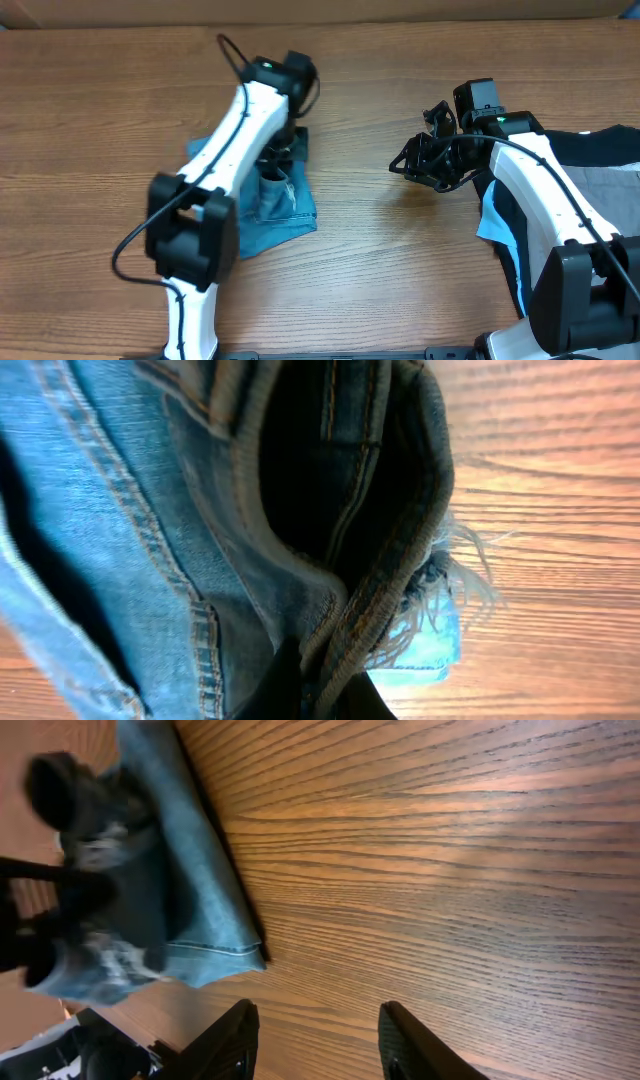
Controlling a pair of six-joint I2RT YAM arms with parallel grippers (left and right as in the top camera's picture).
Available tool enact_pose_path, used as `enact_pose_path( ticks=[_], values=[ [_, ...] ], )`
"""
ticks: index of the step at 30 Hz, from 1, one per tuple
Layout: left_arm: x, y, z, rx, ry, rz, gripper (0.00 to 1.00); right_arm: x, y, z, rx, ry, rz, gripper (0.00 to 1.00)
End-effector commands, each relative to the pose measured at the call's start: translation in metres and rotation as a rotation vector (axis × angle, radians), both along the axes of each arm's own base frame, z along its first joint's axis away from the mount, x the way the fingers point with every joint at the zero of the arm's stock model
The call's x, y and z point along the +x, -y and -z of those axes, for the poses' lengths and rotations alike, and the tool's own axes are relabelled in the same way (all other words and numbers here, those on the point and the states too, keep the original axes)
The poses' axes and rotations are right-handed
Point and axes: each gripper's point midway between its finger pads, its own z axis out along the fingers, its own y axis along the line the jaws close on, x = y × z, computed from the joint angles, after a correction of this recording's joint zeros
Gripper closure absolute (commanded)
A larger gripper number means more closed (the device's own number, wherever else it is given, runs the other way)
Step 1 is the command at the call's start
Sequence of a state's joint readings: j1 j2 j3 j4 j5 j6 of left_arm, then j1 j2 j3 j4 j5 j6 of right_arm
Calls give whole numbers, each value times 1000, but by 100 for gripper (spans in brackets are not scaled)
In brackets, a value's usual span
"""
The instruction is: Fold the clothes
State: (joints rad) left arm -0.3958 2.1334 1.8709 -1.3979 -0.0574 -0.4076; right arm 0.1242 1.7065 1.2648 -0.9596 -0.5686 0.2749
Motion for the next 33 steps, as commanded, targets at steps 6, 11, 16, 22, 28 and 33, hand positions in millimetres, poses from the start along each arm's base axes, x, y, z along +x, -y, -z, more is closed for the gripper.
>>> enact_pose_path(
  ticks=[6,11,16,22,28,33],
  values=[
    [-6,11,24,76,-33,-34,74,5,1,-9,-1,41,-12,57],
    [-1,8,17,63,-24,-52,0,5,1,-9,-1,41,-12,57],
    [11,-12,-21,38,-16,-104,0,5,0,-9,-1,44,-16,57],
    [38,-63,-82,19,87,-127,0,-6,-39,-39,244,137,-210,56],
    [46,-81,-76,-132,60,-115,29,-21,-86,-54,345,155,-315,58],
    [52,-82,-55,-302,41,-27,96,-41,-141,-44,252,189,-408,65]
  ],
)
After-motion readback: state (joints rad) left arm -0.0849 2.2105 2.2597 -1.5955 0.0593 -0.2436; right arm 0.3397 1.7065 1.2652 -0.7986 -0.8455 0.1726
